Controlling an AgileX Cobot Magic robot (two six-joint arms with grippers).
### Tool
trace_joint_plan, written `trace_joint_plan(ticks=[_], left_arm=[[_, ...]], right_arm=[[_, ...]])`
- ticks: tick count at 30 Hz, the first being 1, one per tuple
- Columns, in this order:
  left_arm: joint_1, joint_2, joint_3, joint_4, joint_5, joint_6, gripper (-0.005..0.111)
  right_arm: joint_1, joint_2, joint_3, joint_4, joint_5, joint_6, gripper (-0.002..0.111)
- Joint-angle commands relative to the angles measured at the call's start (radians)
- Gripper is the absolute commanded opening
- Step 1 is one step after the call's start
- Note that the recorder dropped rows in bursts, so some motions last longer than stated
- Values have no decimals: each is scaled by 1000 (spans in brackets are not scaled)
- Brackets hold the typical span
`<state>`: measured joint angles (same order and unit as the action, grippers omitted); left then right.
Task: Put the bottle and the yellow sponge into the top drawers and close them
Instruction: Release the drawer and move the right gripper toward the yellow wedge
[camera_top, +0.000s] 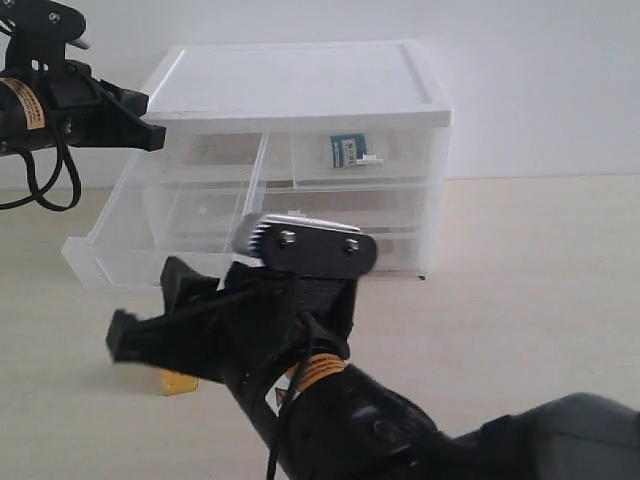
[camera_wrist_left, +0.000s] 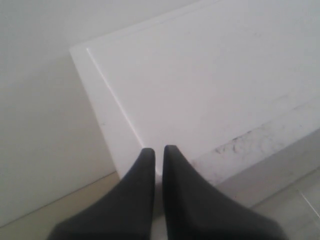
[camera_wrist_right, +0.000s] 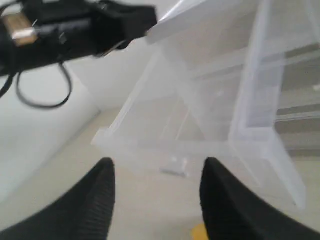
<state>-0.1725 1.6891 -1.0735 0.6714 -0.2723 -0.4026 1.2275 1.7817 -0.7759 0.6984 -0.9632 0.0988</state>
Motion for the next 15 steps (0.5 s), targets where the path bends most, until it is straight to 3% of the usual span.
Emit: trace_joint_plan(ticks=[1, 3, 6, 8, 10, 11, 15], left_arm=[[2, 9, 2, -3, 37, -1, 4], [2, 9, 2, -3, 37, -1, 4], [2, 9, 2, -3, 37, -1, 4], [2, 9, 2, -3, 37, -1, 4], [2, 9, 2, -3, 37, -1, 4], [2, 9, 2, -3, 37, -1, 4], [2, 9, 2, -3, 37, 6, 4]], right_arm=[[-2, -118, 6, -68, 314, -411, 23], [-2, -163, 6, -20, 462, -537, 18], [-13, -205, -12, 14, 717, -656, 21], [-38, -199, -47, 14, 872, -666, 33], [-55, -166, -101, 8, 963, -666, 57], [-55, -156, -120, 8, 972, -666, 64], [-55, -86, -205, -5, 1029, -674, 69]])
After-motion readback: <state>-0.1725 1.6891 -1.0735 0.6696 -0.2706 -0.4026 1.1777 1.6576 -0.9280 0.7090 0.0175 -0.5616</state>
